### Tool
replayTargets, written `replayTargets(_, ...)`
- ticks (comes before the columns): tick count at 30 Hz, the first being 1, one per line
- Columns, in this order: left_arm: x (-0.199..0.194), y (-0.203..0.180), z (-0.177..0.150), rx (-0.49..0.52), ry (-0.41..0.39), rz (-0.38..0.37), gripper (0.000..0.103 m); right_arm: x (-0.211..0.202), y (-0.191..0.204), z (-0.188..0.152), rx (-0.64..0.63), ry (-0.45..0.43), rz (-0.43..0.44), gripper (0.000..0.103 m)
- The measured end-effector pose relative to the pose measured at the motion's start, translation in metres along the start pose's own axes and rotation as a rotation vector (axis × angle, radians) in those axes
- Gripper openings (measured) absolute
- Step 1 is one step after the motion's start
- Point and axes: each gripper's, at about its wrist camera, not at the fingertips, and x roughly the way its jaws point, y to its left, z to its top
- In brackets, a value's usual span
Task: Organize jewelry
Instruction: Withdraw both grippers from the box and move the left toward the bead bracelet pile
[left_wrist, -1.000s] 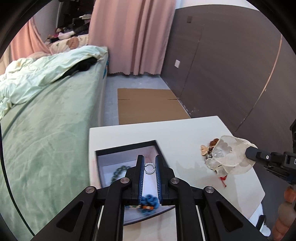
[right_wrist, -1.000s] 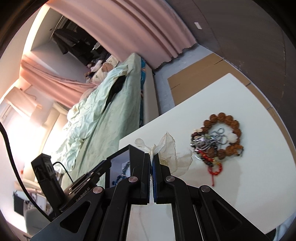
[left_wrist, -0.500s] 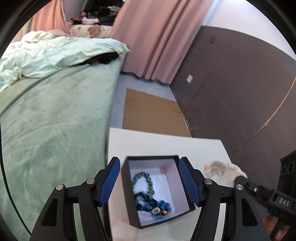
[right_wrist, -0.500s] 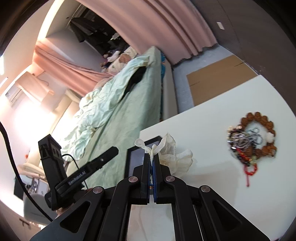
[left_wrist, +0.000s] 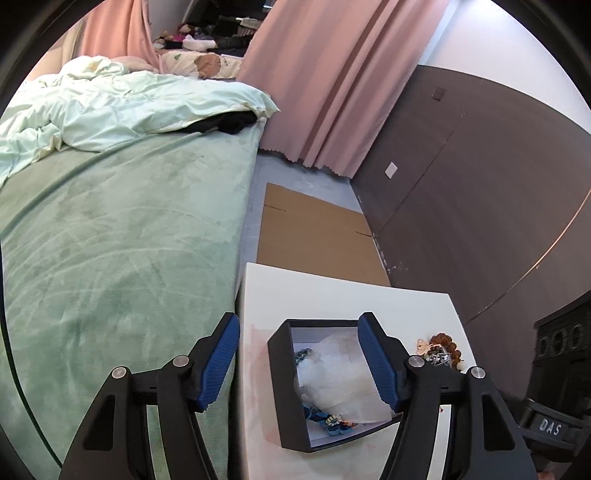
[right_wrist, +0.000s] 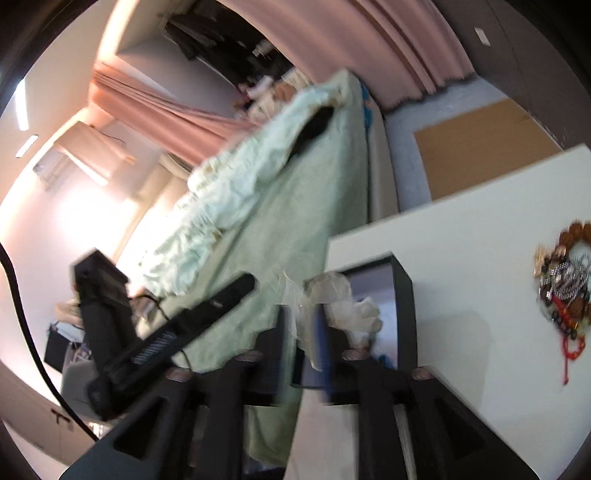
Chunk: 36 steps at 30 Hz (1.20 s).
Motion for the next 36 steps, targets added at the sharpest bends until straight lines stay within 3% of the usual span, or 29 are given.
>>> replayTargets(1, 0.0, 0.0, 0.0, 0.0, 0.001, -0.002, 0.067, 0.0, -0.002, -0.001, 0.011, 0.0, -0.011, 0.056)
replayTargets(2, -0.001, 0.0, -0.001, 0.001, 0.002, -0.002, 0.067, -0.002, -0.005, -0.003, 0.02, -0.009, -0.024, 0.057)
replayTargets(8, 0.0, -0.01, -0.006, 0.027, 0.015, 0.0, 0.068, -0.024, -0.013, -0.005, 0.023, -0.025, -0.101, 0.058)
replayTargets(13, 0.001, -0.028, -0.016, 0.054, 0.02, -0.014, 0.091, -0.053, -0.03, -0.003, 0.056, -0.047, -0.144, 0.062)
replayTargets(21, 0.005, -0.063, -0.036, 0.111, 0.044, -0.065, 0.093, -0.101, -0.068, 0.001, 0.141, -0.115, -0.22, 0.066)
replayTargets(26, 0.006, -0.085, -0.045, 0.145, 0.053, -0.102, 0.099, -0.123, -0.098, 0.0, 0.231, -0.135, -0.219, 0.068)
replayTargets(28, 0.007, -0.095, -0.048, 0.158, 0.053, -0.111, 0.099, -0.129, -0.108, -0.001, 0.264, -0.145, -0.225, 0.077)
replayTargets(36, 0.013, -0.128, -0.053, 0.22, 0.074, -0.116, 0.099, -0.142, -0.137, -0.001, 0.366, -0.154, -0.227, 0.077)
